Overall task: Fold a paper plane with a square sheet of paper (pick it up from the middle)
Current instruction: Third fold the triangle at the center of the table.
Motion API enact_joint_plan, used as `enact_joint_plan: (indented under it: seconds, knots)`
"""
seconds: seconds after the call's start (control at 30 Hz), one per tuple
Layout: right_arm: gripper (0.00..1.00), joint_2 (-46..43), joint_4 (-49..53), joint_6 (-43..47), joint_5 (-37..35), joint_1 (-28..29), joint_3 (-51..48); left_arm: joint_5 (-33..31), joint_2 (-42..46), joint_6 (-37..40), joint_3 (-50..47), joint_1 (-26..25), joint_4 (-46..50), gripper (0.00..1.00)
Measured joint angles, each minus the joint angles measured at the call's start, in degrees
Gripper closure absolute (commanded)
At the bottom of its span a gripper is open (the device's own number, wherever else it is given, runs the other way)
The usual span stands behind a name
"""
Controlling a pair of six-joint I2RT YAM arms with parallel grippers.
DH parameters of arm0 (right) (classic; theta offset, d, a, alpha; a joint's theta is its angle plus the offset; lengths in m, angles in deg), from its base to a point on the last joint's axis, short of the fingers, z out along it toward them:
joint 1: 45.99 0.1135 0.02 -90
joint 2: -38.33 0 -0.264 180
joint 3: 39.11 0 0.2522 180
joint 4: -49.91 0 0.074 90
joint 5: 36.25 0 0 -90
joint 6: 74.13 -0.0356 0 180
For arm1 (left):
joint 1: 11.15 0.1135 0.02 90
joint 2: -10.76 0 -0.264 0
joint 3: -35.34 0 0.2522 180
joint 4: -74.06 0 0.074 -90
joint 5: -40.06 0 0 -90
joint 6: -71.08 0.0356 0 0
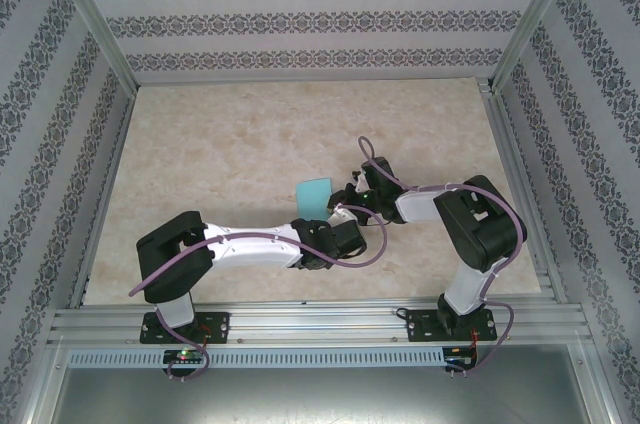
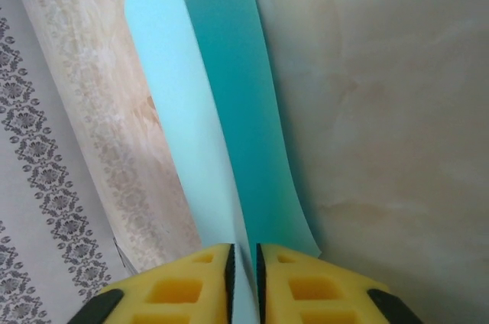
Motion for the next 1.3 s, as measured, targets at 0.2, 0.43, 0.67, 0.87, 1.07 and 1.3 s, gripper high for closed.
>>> enact_joint_plan:
  seconds: [0.2, 0.43, 0.67, 0.87, 1.07, 1.3]
  knots:
    - [0.67, -1.42, 1.81, 0.83, 0.13, -1.51, -0.13, 4.87, 3.52, 0.0, -1.95, 2.14, -1.2, 1.0]
    - [0.69, -8.98, 10.93, 6.95, -3.32, -3.26, 0.81, 24.74, 11.41, -1.31, -8.92, 15.06, -6.86, 1.0]
    - [0.8, -7.61, 12.94, 10.03, -3.21, -1.49, 5.66, 42.58, 10.97, -1.73, -11.3, 23.21, -10.32, 1.0]
    - [0.83, -1.79, 13.81, 11.19, -2.78, -0.57, 10.1, 49.9, 8.92, -1.77, -11.63, 26.05, -11.41, 1.0]
    - [0.83, 4.94, 15.78, 13.2, -2.58, -0.2, 15.28, 53.68, 7.85, -2.03, -11.76, 27.89, -12.04, 1.0]
    - [0.86, 10.12, 21.18, 17.2, -3.48, 0.85, 19.45, 55.87, 7.28, -2.4, -11.76, 29.83, -12.55, 1.0]
